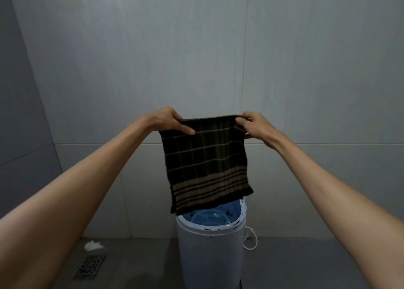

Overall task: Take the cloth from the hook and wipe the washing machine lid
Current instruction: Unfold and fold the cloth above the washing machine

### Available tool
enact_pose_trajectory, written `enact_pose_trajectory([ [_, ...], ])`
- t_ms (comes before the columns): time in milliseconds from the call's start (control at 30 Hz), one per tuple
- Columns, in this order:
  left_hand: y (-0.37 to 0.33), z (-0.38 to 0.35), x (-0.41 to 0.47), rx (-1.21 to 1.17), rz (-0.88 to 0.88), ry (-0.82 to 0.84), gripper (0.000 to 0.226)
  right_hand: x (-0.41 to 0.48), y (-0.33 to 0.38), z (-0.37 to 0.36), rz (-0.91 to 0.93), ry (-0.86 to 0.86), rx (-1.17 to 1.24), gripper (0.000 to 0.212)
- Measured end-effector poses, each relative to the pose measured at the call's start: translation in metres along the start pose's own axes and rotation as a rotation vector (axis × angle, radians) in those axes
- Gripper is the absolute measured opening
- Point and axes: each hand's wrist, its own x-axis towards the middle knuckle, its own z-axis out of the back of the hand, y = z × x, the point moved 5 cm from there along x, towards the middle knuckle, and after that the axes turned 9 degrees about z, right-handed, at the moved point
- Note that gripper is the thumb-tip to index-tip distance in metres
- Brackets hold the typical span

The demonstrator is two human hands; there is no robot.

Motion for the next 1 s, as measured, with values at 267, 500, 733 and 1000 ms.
enact_pose_trajectory([
  [267, 0.026, -0.012, 0.006, -0.426, 0.040, -0.039, 0.041, -0.005, -0.017, 0.036, -0.061, -0.054, 0.011, 0.018],
  [500, 0.009, -0.030, 0.018, -0.629, 0.111, -0.202, 0.027, -0.012, -0.020, 0.027, -0.245, -0.160, 0.017, 0.022],
  [733, -0.044, -0.065, 0.029, -0.740, 0.126, -0.080, 0.029, -0.010, 0.010, -0.015, -0.271, 0.042, 0.075, 0.025],
  [1000, -0.075, -0.061, 0.014, -0.583, -0.073, 0.019, 0.033, -0.009, 0.026, -0.014, -0.380, 0.248, 0.366, 0.107],
])
